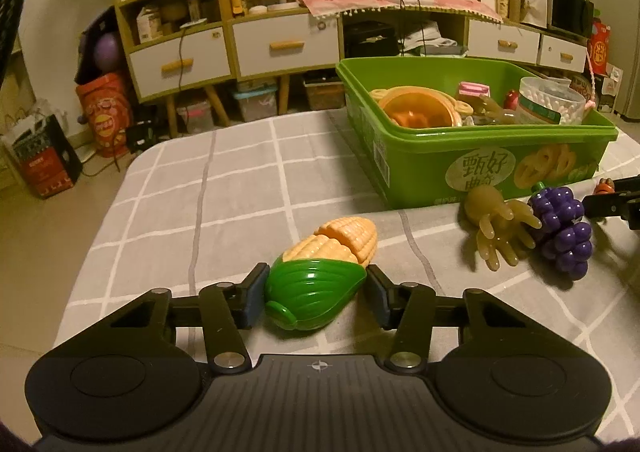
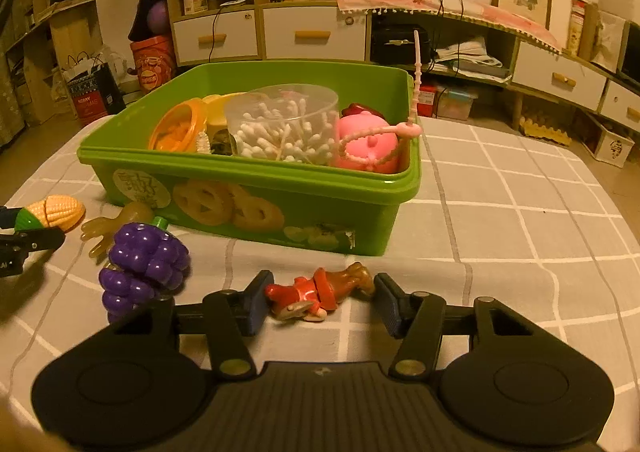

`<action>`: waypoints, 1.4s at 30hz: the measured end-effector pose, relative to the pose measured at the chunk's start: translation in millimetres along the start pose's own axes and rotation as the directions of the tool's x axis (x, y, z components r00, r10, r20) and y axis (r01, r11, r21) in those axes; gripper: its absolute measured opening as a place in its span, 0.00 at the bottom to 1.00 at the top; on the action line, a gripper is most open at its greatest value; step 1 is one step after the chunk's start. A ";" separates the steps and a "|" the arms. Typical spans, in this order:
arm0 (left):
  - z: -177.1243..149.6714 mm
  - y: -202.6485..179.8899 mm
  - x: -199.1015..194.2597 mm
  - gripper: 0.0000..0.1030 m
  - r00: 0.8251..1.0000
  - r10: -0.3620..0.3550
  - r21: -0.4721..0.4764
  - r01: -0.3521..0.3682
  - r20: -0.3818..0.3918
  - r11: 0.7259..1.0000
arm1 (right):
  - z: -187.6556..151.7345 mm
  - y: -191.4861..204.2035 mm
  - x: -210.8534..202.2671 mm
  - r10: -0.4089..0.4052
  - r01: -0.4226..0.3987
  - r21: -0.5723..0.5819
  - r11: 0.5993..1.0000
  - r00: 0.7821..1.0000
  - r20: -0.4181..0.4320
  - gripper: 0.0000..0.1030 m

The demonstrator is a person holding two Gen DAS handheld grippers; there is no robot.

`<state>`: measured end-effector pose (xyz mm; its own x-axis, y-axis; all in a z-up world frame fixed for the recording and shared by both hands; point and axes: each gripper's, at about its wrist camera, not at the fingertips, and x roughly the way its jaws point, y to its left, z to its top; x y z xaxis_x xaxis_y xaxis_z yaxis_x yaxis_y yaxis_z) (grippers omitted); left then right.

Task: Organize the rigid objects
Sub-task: 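Close the left tool on the corn while the right tool grasps the red figure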

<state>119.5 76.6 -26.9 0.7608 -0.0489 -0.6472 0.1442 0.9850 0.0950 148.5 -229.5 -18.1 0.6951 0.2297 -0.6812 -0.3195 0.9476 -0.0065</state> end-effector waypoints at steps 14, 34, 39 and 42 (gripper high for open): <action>9.2 -3.0 -12.6 0.53 0.999 -0.051 -0.053 0.051 -0.003 0.997 | 2.1 0.7 -7.4 0.053 -0.051 0.050 0.997 0.998 -0.035 0.29; 21.7 -15.3 -30.4 0.53 0.992 -0.119 -0.106 0.114 -0.036 0.988 | 14.3 12.6 -30.1 0.133 -0.112 0.149 0.983 0.981 -0.139 0.29; 24.6 -15.4 -39.1 0.53 0.990 -0.136 -0.131 0.131 -0.031 0.983 | 16.5 15.6 -40.2 0.164 -0.140 0.167 0.976 0.976 -0.145 0.29; 26.2 -15.4 -45.2 0.53 0.988 -0.150 -0.146 0.146 -0.022 0.978 | 18.1 15.1 -46.3 0.182 -0.154 0.187 0.970 0.973 -0.141 0.29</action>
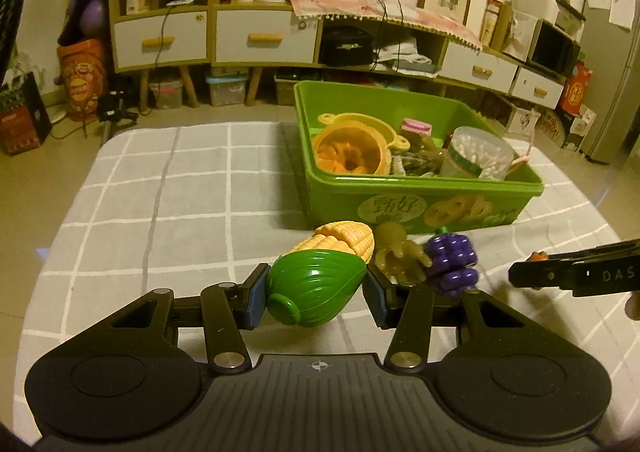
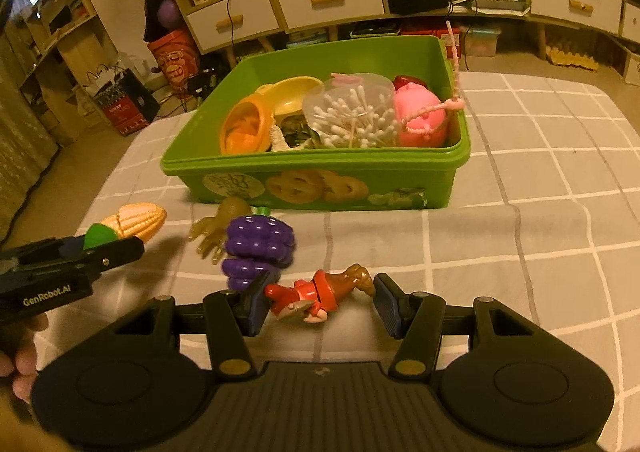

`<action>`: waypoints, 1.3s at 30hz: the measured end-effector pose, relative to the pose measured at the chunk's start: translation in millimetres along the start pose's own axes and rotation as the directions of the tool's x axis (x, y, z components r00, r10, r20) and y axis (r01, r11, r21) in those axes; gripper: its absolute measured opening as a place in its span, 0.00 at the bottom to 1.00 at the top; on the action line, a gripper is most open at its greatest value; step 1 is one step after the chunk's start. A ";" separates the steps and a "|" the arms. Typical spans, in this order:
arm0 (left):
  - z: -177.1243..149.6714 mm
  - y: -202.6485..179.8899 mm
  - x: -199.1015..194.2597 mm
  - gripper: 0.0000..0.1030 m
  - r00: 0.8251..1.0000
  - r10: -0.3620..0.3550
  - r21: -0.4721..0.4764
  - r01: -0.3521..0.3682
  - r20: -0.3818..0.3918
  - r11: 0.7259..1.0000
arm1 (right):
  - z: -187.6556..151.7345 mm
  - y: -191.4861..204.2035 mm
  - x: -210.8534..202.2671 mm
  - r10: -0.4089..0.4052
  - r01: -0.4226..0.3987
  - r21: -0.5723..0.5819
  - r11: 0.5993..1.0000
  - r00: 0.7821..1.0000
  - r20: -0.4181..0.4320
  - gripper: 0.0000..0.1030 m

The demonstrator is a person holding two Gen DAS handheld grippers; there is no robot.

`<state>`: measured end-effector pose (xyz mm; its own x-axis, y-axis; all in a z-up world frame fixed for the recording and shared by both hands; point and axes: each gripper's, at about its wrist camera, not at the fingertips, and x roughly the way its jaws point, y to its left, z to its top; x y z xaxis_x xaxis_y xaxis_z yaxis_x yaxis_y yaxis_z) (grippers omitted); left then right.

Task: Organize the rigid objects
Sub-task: 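Close the left tool on the corn while the right tool grasps the red figure, then lift and carry the corn and red figure over the green bin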

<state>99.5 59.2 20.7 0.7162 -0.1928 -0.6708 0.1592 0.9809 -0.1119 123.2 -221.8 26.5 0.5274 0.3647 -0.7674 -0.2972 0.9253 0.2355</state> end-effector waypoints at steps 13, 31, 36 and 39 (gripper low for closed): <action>13.4 -16.0 -16.7 0.53 0.995 -0.034 -0.021 0.036 0.092 0.999 | 10.3 -4.0 -22.8 0.055 -0.059 0.082 0.995 0.997 0.046 0.29; 92.7 -58.2 50.3 0.53 0.991 -0.025 0.049 0.019 0.129 0.999 | 109.9 -23.4 -19.0 0.010 -0.044 0.120 0.992 0.963 0.269 0.29; 106.7 -69.4 87.1 0.53 0.992 -0.003 0.030 -0.001 0.124 1.000 | 128.9 -29.9 12.0 -0.015 -0.017 0.118 0.993 0.965 0.262 0.29; 110.5 -72.7 100.2 0.53 0.992 0.006 0.037 -0.011 0.123 0.999 | 133.5 -33.4 26.2 -0.029 0.002 0.107 0.994 0.968 0.248 0.29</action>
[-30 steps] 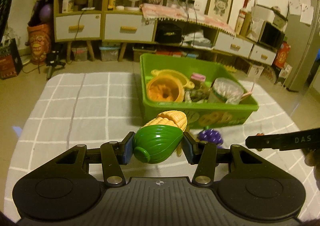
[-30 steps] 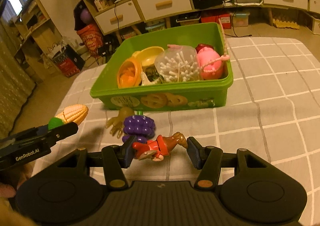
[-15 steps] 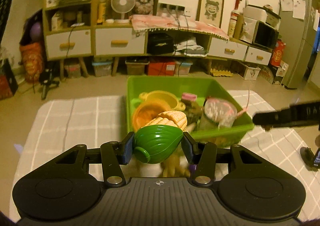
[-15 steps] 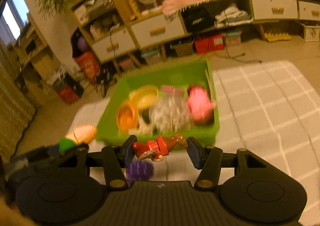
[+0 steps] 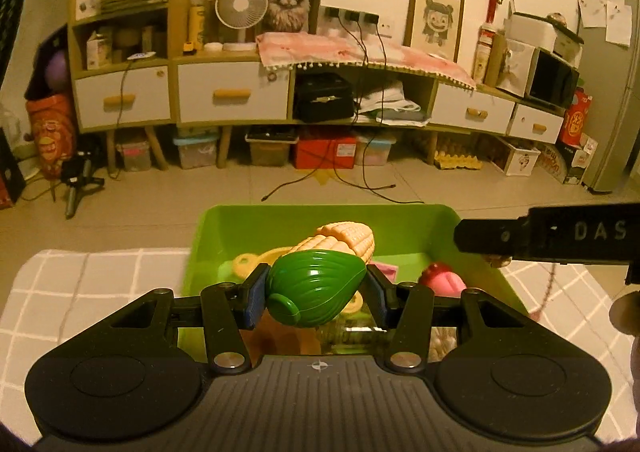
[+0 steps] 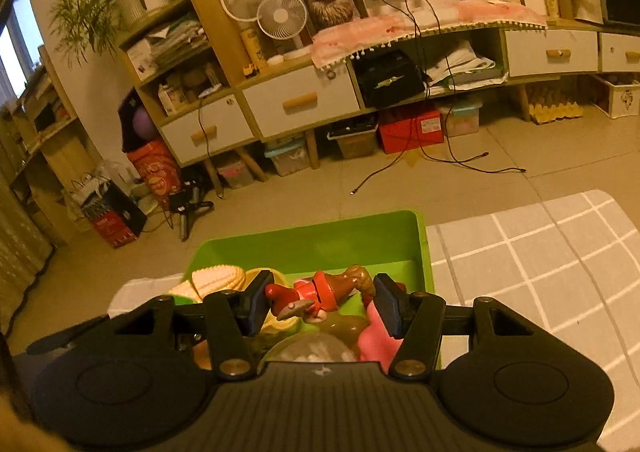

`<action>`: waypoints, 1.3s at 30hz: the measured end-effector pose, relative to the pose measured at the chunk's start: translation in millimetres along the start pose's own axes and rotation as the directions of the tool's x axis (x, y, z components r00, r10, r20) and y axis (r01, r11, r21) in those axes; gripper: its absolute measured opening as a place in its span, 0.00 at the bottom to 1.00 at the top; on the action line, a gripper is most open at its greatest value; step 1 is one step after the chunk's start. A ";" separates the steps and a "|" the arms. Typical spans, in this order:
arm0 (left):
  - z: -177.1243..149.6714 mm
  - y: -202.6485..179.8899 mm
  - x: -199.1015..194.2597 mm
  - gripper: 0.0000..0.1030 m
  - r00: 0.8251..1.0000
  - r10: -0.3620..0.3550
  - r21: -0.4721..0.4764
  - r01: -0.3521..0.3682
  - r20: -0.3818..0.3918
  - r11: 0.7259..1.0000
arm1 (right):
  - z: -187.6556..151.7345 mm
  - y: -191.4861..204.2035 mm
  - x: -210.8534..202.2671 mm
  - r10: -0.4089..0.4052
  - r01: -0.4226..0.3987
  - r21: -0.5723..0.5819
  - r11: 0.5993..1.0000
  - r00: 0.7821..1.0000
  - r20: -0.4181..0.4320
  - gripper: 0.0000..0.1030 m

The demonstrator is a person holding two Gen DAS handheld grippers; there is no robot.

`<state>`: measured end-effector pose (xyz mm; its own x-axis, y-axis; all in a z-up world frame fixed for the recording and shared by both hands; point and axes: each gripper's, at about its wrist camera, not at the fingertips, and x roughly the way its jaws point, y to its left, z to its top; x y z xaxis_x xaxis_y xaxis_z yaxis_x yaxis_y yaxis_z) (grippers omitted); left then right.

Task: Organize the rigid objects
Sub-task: 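Lift and carry the corn and red figure over the green bin, then open the left tool to drop the corn while the right tool releases the figure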

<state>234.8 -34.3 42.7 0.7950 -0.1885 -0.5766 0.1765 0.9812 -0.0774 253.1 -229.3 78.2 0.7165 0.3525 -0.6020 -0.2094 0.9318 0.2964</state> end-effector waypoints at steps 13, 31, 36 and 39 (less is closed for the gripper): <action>-11.3 -2.1 24.2 0.54 0.997 0.057 0.045 -0.055 -0.043 0.997 | -6.6 -8.0 28.5 -0.028 0.027 -0.030 0.999 0.999 -0.036 0.29; -2.9 -6.4 3.1 0.93 0.997 0.076 0.044 -0.077 0.011 0.996 | 1.5 -12.4 6.3 -0.039 0.040 0.034 0.999 0.999 -0.027 0.52; -2.9 -8.3 -6.0 0.95 0.997 0.076 0.043 -0.077 0.016 0.996 | -0.2 -10.6 -3.7 -0.043 0.044 0.038 0.998 0.999 -0.026 0.52; -3.5 -8.7 -13.3 0.97 0.997 0.077 0.044 -0.078 0.019 0.996 | -1.5 -8.1 -12.4 -0.043 0.044 0.035 0.998 0.999 -0.022 0.52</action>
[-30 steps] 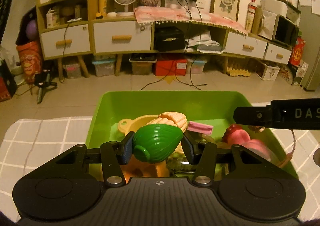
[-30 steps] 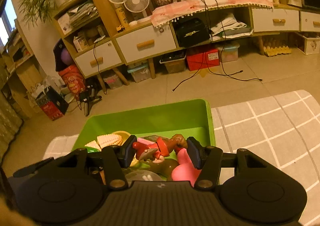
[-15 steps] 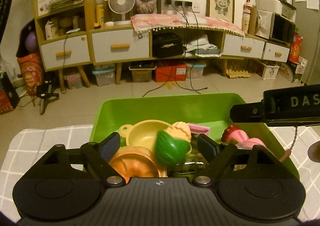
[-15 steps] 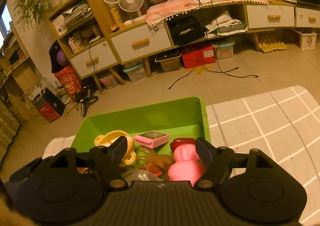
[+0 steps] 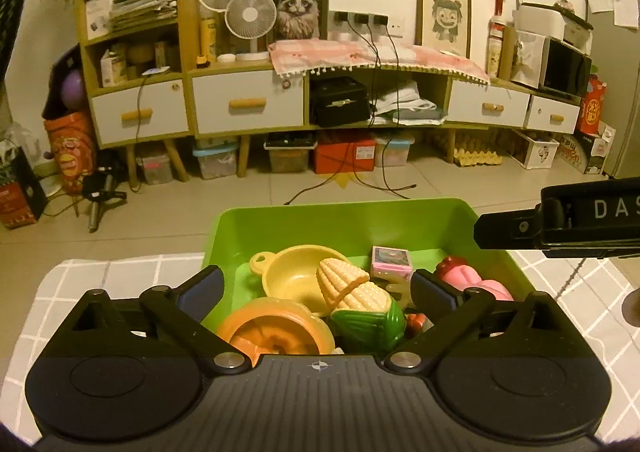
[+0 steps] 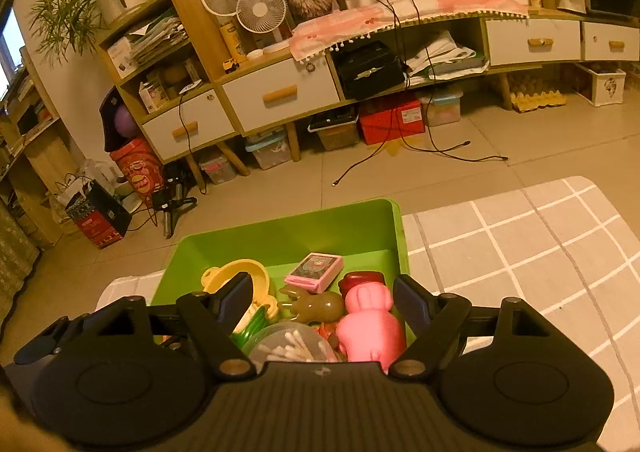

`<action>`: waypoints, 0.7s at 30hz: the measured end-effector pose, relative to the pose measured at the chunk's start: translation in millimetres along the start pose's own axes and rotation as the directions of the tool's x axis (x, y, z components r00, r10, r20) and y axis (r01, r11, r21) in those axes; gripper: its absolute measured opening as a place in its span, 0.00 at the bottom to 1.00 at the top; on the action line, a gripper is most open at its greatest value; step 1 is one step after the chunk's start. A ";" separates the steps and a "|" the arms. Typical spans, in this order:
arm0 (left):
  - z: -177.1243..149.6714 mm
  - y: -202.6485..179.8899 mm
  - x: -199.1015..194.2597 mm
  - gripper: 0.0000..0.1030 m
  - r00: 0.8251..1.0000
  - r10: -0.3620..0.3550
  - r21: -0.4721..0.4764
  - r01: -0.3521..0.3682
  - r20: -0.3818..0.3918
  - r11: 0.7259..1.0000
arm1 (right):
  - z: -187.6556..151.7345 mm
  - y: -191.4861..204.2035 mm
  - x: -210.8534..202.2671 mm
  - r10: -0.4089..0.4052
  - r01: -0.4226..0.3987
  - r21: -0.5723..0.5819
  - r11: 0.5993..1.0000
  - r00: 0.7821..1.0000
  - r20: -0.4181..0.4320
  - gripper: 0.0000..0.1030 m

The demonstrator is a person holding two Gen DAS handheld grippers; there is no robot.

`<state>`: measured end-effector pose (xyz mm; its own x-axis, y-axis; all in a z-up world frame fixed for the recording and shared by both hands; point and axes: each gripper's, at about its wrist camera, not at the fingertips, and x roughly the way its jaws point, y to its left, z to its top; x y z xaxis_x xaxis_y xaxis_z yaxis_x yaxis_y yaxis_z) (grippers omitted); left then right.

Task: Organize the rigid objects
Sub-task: 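Open the left tool to drop the corn while the right tool releases the figure, then withdraw both tools from the bin toward the grapes and hand toy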

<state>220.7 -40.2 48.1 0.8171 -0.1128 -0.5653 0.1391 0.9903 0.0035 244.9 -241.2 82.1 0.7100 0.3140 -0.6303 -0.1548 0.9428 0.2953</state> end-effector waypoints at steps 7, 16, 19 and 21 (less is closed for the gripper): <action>-6.6 6.3 -19.0 0.98 1.000 -0.017 -0.009 0.017 -0.019 1.000 | -4.6 4.7 -24.9 0.004 -0.004 -0.010 1.000 1.000 0.008 0.52; -13.0 8.0 -46.5 0.98 0.999 -0.034 0.003 0.034 -0.017 0.999 | -11.2 11.3 -54.8 0.001 0.000 -0.033 0.999 1.000 0.029 0.53; -17.1 9.0 -55.4 0.98 0.999 -0.040 0.006 0.040 -0.018 0.999 | -16.3 13.1 -62.4 0.005 -0.004 -0.040 0.999 0.999 0.032 0.53; -20.6 10.1 -62.0 0.98 0.999 -0.044 0.005 0.044 -0.017 0.999 | -20.8 15.4 -67.0 0.004 -0.002 -0.052 0.999 1.000 0.029 0.53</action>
<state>159.9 -21.6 66.2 0.8005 -0.1548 -0.5790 0.1779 0.9839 -0.0170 180.7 -245.4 113.9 0.7289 0.3142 -0.6082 -0.1917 0.9466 0.2593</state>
